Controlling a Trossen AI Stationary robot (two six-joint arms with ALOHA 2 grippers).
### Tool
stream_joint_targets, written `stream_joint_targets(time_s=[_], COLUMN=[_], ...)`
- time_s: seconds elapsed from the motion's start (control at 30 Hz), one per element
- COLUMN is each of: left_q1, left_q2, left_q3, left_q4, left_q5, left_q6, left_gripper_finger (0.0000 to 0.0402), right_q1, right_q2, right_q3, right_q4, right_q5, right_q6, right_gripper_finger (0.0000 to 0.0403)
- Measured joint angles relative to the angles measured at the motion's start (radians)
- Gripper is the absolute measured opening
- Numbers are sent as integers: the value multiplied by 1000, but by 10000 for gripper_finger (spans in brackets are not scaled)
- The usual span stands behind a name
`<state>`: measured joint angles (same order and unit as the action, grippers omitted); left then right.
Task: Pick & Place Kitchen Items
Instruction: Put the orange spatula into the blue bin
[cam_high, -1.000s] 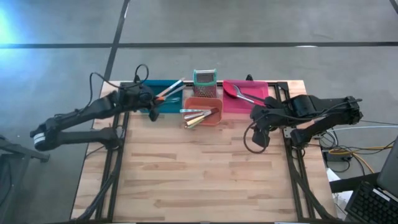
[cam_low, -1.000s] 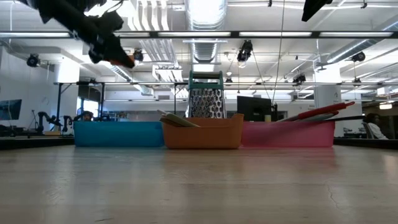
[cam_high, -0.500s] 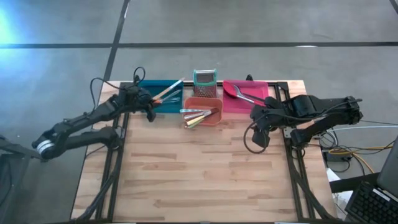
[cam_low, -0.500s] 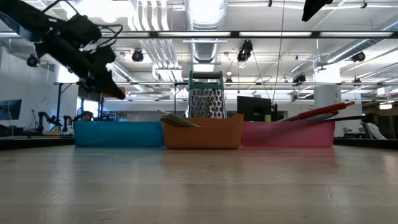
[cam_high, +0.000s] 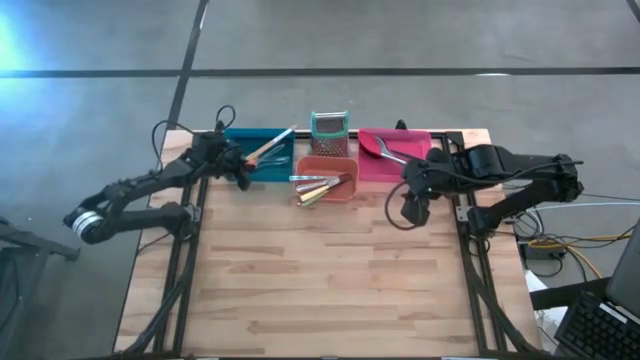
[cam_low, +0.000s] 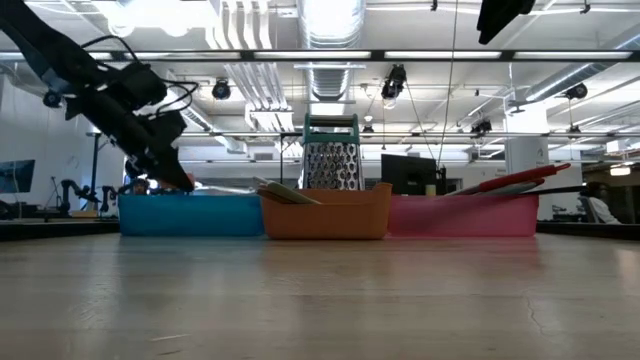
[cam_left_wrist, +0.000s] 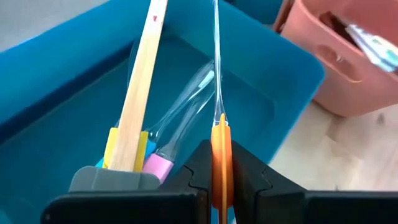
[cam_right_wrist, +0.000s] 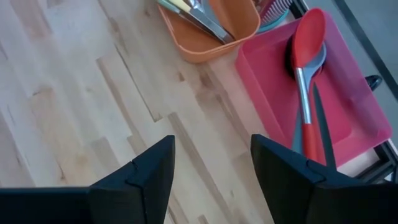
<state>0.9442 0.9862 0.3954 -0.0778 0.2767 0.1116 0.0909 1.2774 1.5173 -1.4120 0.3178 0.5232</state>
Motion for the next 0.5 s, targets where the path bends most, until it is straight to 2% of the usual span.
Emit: stream_joint_targets(time_s=[0.27,0.5], left_q1=[12,12], left_q2=[143,189], left_q3=[0,29], left_q4=[69,64], left_q5=[-8,-8], left_q6=[-2,-27], left_gripper_finger=[32,128], right_q1=[-10,-9], right_q2=[0,0], right_q3=[0,0], right_q4=[4,5], right_q5=[0,0], right_q6=[-2,-2], right_gripper_finger=[205,205])
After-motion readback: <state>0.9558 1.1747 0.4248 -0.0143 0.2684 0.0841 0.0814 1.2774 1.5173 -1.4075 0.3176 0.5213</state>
